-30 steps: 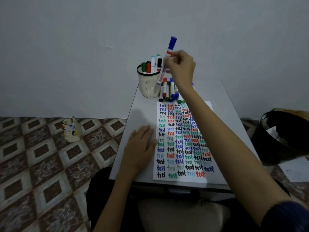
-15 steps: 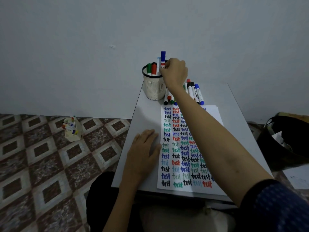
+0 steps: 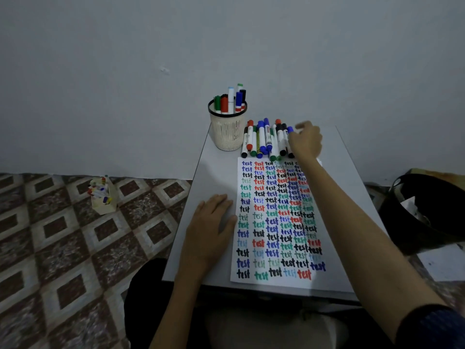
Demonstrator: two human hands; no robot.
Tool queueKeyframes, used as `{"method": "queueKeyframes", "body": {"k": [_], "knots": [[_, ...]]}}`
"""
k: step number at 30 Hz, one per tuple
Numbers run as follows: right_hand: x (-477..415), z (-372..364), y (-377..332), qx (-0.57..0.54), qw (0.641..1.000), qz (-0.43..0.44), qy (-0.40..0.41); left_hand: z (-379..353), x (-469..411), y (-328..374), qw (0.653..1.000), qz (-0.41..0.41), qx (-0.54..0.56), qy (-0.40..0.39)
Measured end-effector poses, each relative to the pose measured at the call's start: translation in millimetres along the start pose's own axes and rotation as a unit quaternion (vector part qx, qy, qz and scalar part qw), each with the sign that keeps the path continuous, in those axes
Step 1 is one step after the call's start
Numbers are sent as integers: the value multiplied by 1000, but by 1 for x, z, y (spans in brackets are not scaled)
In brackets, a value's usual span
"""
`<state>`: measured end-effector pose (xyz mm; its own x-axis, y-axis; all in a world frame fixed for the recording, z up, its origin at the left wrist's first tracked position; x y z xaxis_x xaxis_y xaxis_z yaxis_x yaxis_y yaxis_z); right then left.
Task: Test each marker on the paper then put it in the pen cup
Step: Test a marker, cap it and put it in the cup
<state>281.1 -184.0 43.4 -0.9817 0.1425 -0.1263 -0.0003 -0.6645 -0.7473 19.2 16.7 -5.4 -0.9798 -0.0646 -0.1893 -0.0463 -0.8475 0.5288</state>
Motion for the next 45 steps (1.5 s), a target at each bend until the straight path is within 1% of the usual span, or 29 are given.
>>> {"method": "queueKeyframes", "body": {"k": [2, 4, 8, 10, 12, 14, 16, 18, 20, 22, 23, 25, 27, 29, 31, 33, 34, 36, 38, 40, 42, 45], "knots": [[2, -1, 23, 60, 997, -27, -26, 0, -1, 0, 1000, 2, 1, -1], [6, -2, 32, 88, 995, -23, -41, -1, -1, 0, 1000, 3, -1, -4], [11, -2, 29, 84, 996, 12, -42, -1, 0, -2, 1000, 5, -5, -2], [12, 4, 30, 61, 998, 22, -16, -1, 0, -2, 1000, 5, -2, -3], [15, 16, 32, 15, 999, 34, 30, 0, 0, 0, 1000, 1, 1, -3], [23, 30, 29, -65, 993, 62, 71, 1, 0, 0, 1000, -1, 2, -1], [38, 48, 22, -176, 972, 110, 109, 1, 1, 0, 1000, -3, 3, 0], [59, 67, 17, -308, 934, 142, 112, 1, 2, 1, 1000, -5, 5, 1], [78, 73, 18, -427, 895, 115, 60, 0, 2, 2, 1000, -3, 15, -2], [104, 74, 13, -502, 860, 83, -39, 2, 1, 5, 999, 10, 47, -2], [119, 73, 9, -508, 853, 80, -95, 3, 2, 5, 997, 17, 72, -1], [149, 68, 4, -478, 854, 82, -189, 9, 5, 9, 992, 13, 125, 10], [177, 60, 2, -452, 851, 78, -257, 15, 10, 23, 985, -14, 172, 10], [199, 53, -3, -444, 841, 75, -300, 15, 13, 50, 977, -46, 207, -30], [215, 51, -10, -453, 827, 75, -325, 8, 15, 80, 970, -82, 212, -81], [227, 50, -16, -464, 815, 78, -339, 4, 16, 100, 963, -111, 223, -101], [231, 49, -16, -456, 817, 80, -343, 3, 16, 105, 962, -119, 227, -99], [237, 49, -15, -406, 838, 94, -352, -1, 17, 111, 964, -129, 208, -99], [238, 52, -12, -370, 849, 106, -361, -9, 20, 116, 964, -125, 200, -122], [237, 56, -8, -366, 851, 104, -362, -19, 24, 121, 956, -122, 216, -154], [236, 60, -6, -377, 846, 97, -364, -23, 26, 125, 952, -122, 234, -154], [237, 61, -4, -418, 824, 84, -372, -20, 24, 128, 955, -113, 249, -119]]}}
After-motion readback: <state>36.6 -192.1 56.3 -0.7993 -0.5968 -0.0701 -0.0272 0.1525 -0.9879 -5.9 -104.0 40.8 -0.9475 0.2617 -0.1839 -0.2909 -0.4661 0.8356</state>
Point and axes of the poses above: each hand's wrist, its own x-axis away from the middle knuckle, its own z-axis out of the back of the hand, y = z × x, the point moved 9 cm from there along -x, towards the middle knuckle, and after that the axes turned 8 degrees about -y, right-handed, at the moved point
